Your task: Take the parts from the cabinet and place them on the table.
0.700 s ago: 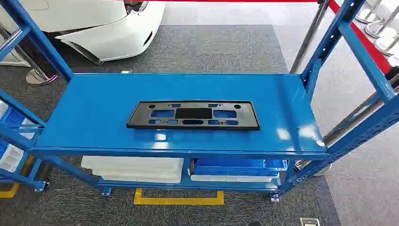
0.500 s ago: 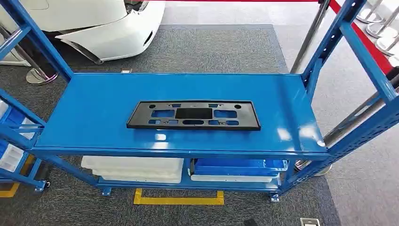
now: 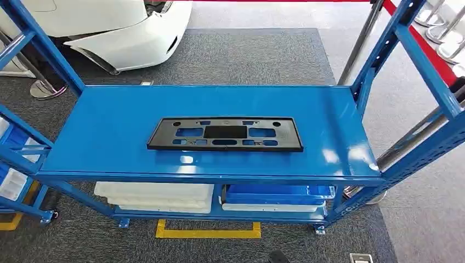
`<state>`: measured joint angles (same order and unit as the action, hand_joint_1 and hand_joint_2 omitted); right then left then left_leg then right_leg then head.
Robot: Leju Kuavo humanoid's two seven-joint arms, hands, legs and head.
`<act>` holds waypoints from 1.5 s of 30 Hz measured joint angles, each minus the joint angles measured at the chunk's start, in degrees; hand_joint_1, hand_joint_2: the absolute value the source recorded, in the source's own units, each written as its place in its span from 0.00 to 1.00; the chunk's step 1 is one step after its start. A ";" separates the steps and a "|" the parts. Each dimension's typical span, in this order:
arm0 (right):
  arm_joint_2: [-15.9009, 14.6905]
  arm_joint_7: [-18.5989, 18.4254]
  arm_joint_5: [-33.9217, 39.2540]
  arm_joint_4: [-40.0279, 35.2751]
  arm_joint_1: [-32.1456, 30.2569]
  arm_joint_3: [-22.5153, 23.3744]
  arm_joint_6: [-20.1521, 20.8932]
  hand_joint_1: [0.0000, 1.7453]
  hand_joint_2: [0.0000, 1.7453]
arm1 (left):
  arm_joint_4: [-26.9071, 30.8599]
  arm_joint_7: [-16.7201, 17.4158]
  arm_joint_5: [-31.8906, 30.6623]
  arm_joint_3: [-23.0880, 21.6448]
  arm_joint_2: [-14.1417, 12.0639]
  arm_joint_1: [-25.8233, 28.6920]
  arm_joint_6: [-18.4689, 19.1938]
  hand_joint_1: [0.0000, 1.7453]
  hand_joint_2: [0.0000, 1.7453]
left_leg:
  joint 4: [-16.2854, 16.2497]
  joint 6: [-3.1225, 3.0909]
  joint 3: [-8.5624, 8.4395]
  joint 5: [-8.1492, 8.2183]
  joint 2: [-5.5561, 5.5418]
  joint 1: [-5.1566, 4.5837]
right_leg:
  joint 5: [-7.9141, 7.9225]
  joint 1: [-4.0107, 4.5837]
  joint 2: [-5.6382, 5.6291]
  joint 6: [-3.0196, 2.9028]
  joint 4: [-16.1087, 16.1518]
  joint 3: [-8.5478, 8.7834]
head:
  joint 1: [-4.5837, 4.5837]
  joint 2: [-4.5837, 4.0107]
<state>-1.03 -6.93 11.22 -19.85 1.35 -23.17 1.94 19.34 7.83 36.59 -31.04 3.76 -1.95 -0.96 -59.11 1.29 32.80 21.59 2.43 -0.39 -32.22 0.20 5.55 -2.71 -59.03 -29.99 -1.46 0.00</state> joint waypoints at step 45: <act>-4.02 21.33 14.64 -1.53 13.83 1.14 -22.46 0.00 0.00 | -3.43 -0.33 27.78 -31.91 -0.59 -5.84 -11.95 0.00 0.00 | -0.03 -0.28 -0.01 -0.13 -0.13 -0.19 | 0.12 -0.32 0.30 0.22 -0.01 0.10 | -0.04 0.00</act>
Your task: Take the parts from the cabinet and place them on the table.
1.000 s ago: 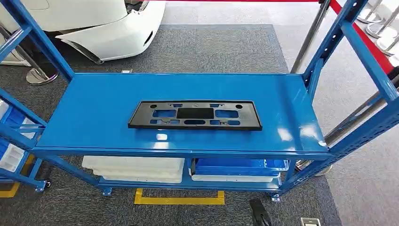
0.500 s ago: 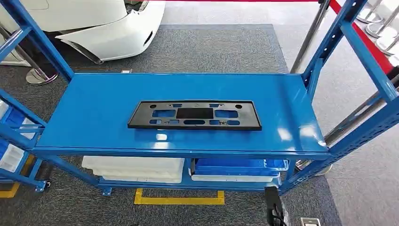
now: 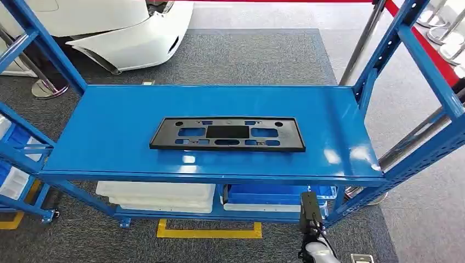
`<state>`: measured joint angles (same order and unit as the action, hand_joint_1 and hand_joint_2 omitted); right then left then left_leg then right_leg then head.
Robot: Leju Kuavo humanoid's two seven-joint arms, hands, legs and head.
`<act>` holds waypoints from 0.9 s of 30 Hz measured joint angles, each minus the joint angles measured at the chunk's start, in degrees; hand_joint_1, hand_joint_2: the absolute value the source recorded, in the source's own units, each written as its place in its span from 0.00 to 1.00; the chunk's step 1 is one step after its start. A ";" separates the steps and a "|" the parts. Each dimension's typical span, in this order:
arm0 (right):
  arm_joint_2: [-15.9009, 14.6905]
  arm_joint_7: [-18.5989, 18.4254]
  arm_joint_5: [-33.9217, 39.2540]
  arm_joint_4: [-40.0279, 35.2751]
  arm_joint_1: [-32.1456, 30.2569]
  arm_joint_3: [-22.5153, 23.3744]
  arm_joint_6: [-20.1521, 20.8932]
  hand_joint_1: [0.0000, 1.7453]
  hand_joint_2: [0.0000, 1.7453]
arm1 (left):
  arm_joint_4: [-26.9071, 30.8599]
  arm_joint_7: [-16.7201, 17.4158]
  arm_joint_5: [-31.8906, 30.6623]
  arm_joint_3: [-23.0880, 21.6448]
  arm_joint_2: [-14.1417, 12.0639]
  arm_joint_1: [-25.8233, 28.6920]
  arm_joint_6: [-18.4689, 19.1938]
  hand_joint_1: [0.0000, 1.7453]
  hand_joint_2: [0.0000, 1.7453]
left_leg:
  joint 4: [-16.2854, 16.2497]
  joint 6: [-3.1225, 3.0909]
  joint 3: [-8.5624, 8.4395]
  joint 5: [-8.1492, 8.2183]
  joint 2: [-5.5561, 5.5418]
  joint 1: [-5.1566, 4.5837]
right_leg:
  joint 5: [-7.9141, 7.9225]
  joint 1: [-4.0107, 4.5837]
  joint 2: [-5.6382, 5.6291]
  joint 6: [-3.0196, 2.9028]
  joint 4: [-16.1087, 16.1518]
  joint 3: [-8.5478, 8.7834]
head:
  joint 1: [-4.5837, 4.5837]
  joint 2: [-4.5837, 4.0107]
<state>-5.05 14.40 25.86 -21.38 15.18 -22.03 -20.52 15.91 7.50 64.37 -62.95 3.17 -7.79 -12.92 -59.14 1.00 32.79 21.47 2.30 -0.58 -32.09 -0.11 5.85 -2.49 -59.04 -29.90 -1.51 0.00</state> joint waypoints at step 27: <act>-1.86 -23.91 2.31 -26.04 -0.54 -17.31 21.13 0.00 0.00 | -0.13 2.97 -0.13 -7.63 0.02 -1.95 -1.29 0.00 0.00 | -0.01 0.00 0.02 -0.01 -0.04 0.03 | 0.00 0.04 -0.02 0.00 0.00 -0.02 | 0.15 0.00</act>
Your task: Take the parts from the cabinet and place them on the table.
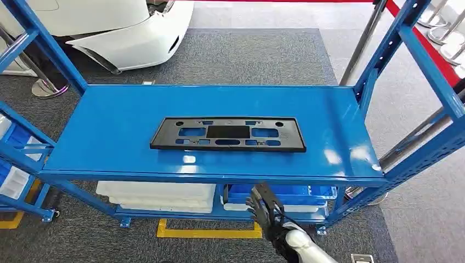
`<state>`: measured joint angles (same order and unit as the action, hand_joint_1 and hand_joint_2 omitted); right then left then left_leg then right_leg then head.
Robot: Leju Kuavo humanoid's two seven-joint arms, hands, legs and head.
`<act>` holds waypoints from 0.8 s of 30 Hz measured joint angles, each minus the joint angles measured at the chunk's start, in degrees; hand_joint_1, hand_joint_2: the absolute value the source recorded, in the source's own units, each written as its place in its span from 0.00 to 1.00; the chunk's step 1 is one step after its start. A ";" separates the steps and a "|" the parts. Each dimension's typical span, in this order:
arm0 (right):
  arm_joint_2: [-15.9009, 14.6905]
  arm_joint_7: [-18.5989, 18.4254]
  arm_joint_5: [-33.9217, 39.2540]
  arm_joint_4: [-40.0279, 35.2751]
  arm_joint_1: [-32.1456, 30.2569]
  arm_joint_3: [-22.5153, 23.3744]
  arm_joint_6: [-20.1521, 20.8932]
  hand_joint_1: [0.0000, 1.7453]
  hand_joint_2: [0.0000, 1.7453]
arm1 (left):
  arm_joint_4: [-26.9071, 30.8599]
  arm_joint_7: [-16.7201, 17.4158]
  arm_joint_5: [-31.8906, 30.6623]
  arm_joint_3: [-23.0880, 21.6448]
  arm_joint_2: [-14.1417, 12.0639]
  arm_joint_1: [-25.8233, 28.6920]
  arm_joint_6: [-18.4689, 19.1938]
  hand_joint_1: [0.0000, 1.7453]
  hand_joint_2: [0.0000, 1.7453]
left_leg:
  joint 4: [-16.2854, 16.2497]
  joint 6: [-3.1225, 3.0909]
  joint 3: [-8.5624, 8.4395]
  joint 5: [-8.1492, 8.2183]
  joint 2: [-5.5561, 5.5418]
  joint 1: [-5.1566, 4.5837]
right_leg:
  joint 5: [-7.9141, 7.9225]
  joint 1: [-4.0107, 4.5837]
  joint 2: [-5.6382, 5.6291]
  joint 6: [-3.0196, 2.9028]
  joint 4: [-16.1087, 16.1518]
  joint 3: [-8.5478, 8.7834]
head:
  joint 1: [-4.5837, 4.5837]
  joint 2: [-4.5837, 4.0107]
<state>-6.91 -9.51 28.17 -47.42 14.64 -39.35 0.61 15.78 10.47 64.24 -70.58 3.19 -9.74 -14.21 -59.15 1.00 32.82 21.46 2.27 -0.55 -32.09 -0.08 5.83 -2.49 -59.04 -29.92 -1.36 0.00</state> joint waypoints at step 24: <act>3.52 0.53 1.64 -22.50 -2.87 -10.97 6.80 0.00 0.00 | 0.00 0.33 -1.36 -1.51 0.17 -0.67 0.00 0.00 0.00 | 0.00 0.01 0.01 -0.01 0.00 0.05 | 0.00 0.07 -0.01 0.00 0.00 0.00 | -0.09 0.00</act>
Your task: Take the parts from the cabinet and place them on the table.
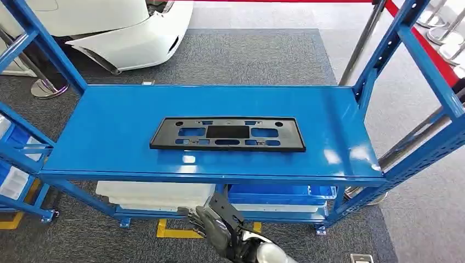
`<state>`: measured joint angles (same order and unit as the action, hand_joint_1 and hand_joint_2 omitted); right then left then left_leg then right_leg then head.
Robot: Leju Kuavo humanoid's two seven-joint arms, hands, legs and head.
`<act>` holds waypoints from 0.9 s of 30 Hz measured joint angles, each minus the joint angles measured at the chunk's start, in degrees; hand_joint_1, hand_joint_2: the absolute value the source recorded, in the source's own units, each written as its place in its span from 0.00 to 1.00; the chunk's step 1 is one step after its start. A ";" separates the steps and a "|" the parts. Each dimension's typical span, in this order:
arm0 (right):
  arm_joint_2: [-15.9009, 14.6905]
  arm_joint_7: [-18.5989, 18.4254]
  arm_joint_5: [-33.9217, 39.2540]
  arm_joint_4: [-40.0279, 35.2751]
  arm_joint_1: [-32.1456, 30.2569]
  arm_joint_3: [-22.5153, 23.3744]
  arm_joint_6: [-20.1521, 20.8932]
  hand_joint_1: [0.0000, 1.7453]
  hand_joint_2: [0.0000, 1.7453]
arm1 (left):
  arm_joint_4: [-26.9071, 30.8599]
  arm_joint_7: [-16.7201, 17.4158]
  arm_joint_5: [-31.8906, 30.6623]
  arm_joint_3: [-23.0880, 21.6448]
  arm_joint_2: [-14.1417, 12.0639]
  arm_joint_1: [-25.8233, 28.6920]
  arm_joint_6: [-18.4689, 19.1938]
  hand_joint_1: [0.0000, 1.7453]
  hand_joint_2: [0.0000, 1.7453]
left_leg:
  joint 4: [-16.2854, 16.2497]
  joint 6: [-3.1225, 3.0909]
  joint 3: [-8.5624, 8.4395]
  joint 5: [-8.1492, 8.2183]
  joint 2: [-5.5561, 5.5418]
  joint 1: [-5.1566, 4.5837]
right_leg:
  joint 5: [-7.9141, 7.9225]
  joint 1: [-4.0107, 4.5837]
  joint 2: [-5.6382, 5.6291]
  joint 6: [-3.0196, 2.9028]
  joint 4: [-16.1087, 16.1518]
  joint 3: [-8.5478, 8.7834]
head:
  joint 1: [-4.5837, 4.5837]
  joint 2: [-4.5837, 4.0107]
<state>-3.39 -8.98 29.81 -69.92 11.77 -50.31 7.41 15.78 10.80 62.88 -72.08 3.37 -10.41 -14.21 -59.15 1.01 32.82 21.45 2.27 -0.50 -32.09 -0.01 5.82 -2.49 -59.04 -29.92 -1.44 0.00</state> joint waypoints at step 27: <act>-6.12 -5.65 -30.37 -14.58 7.23 12.76 -26.21 0.00 1.00 | -0.39 -1.71 3.21 0.02 -0.35 0.76 2.36 0.00 0.00 | -0.09 -0.08 0.01 -0.03 0.00 -0.19 | 0.10 -0.19 0.00 0.15 0.00 0.01 | 0.02 0.00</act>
<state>-9.51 -14.64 -0.56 -84.50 19.00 -37.55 -18.80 15.39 9.09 66.10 -72.06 3.02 -9.65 -11.85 -59.24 0.93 32.83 21.42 2.27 -0.69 -31.99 -0.20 5.82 -2.34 -59.03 -29.90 -1.42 0.00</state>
